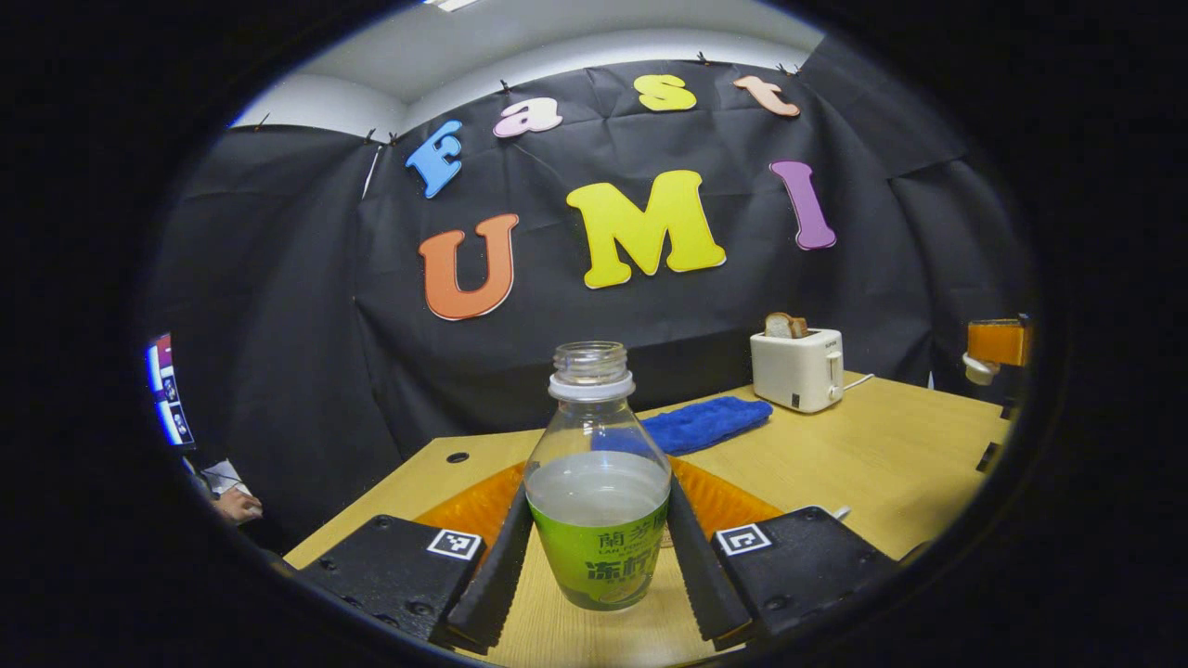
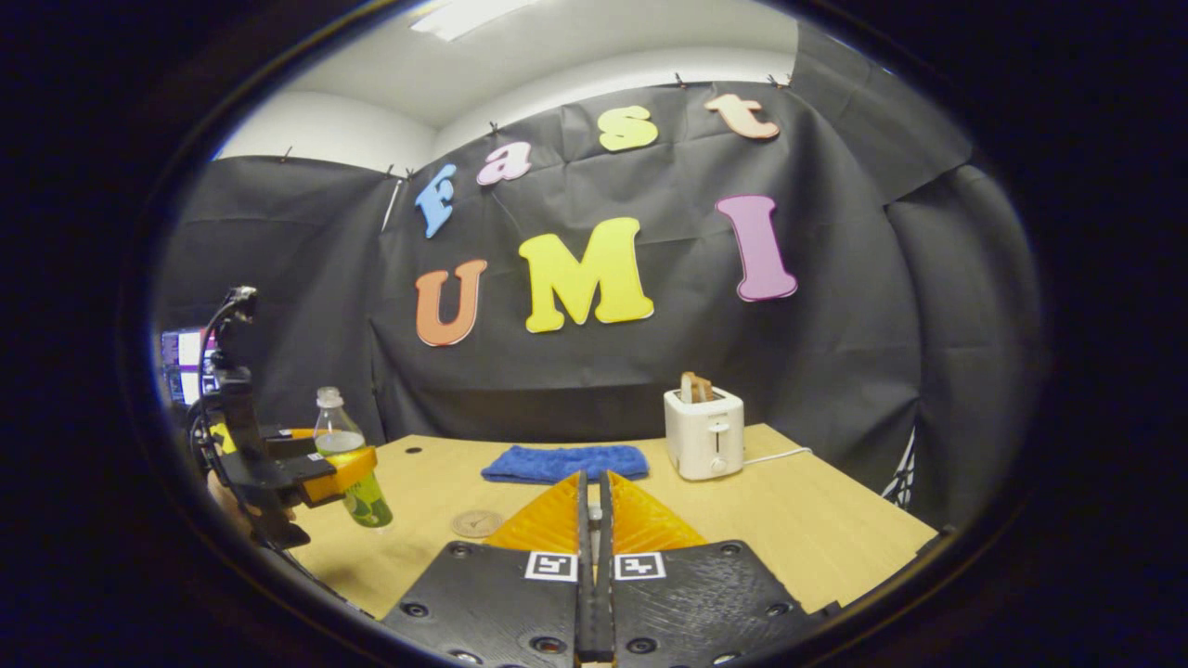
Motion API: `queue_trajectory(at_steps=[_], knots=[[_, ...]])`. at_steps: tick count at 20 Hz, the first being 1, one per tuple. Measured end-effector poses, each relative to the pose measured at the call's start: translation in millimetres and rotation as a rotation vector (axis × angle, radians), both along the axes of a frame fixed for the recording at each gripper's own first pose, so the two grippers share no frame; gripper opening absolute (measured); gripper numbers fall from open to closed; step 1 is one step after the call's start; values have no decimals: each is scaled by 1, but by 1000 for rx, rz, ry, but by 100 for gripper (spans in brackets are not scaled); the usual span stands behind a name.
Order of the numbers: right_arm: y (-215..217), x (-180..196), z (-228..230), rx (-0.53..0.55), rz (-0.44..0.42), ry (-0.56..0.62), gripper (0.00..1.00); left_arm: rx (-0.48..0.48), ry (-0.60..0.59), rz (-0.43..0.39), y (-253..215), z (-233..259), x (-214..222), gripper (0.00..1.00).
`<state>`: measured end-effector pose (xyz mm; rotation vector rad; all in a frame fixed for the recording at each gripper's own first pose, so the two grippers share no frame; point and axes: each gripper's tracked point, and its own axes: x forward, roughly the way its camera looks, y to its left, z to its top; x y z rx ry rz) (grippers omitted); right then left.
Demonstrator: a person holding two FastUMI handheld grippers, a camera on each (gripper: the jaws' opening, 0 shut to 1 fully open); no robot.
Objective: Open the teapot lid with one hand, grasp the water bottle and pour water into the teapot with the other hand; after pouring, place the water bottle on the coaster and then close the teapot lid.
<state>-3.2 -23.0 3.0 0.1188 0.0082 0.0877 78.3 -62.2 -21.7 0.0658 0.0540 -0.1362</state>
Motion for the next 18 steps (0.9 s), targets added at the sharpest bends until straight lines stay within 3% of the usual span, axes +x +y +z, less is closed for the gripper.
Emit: queue_trajectory(at_steps=[5,11,18], knots=[[-5,4,-5,10,0,16,0,-111,32,-30,-9,-14,50,77],[-14,7,-6,25,-14,14,0,-149,47,-20,-16,-39,102,77],[-18,13,-12,31,-18,34,0,-162,50,-53,-51,-49,123,78]])
